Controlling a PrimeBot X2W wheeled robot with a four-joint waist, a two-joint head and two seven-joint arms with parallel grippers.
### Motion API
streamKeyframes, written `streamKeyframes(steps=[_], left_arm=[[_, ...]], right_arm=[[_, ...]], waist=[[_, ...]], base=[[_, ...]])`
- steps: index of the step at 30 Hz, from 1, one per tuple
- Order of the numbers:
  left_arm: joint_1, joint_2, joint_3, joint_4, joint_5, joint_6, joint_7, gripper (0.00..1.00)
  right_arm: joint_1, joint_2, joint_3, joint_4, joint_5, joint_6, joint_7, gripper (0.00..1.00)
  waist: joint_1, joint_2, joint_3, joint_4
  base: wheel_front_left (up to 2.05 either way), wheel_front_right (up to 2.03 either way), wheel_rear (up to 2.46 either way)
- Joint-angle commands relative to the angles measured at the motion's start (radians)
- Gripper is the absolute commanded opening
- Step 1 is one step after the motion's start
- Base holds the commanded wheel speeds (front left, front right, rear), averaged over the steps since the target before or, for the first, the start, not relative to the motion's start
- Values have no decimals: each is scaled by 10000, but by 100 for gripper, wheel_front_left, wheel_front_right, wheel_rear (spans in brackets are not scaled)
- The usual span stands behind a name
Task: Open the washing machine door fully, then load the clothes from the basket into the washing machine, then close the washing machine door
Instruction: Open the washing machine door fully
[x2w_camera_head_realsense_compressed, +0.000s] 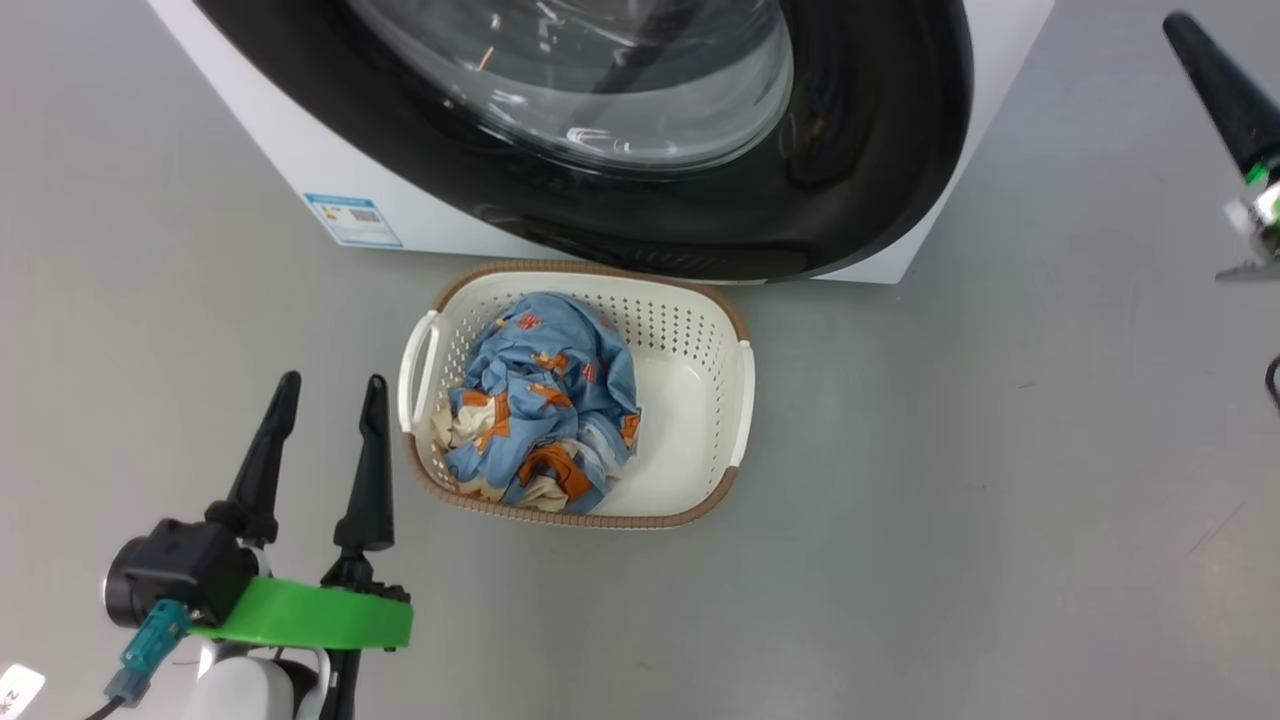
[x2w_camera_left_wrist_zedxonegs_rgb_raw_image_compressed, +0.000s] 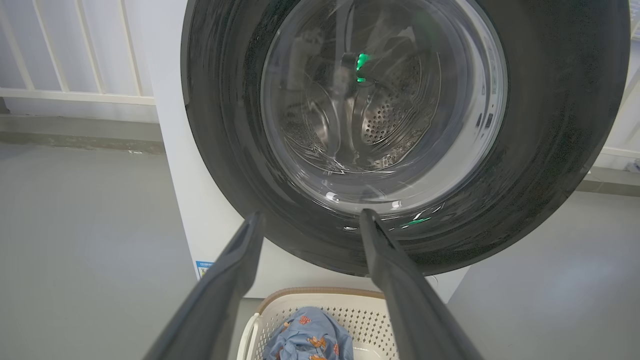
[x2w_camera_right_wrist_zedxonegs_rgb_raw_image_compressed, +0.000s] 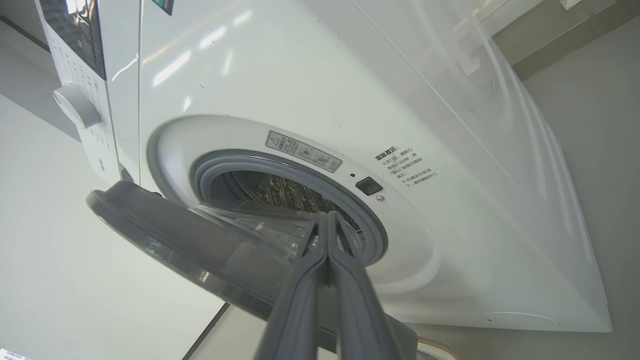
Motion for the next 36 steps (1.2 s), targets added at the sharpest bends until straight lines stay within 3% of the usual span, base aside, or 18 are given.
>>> streamKeyframes(steps=[1, 15, 27, 36], left_arm=[[-277, 194, 310, -236, -49, -31, -80, 100], [-606, 194, 200, -302, -385, -25, -80, 100], [-702, 194, 180, -342, -744, 56, -80, 100], [-683, 194, 212, -242, -730, 71, -80, 100]], right_arm=[[-200, -139, 61, -79, 255, 16, 173, 0], [-1905, 605, 184, 1422, 1275, 16, 2175, 0], [-2218, 1025, 257, 1751, 1564, 16, 3411, 0], [-1955, 979, 270, 1215, 1348, 16, 3889, 0]], waist=[[0, 0, 74, 63], [0, 0, 688, 456], [0, 0, 923, 623], [0, 0, 728, 646]], base=[[0, 0, 0], [0, 0, 0], [0, 0, 0], [0, 0, 0]])
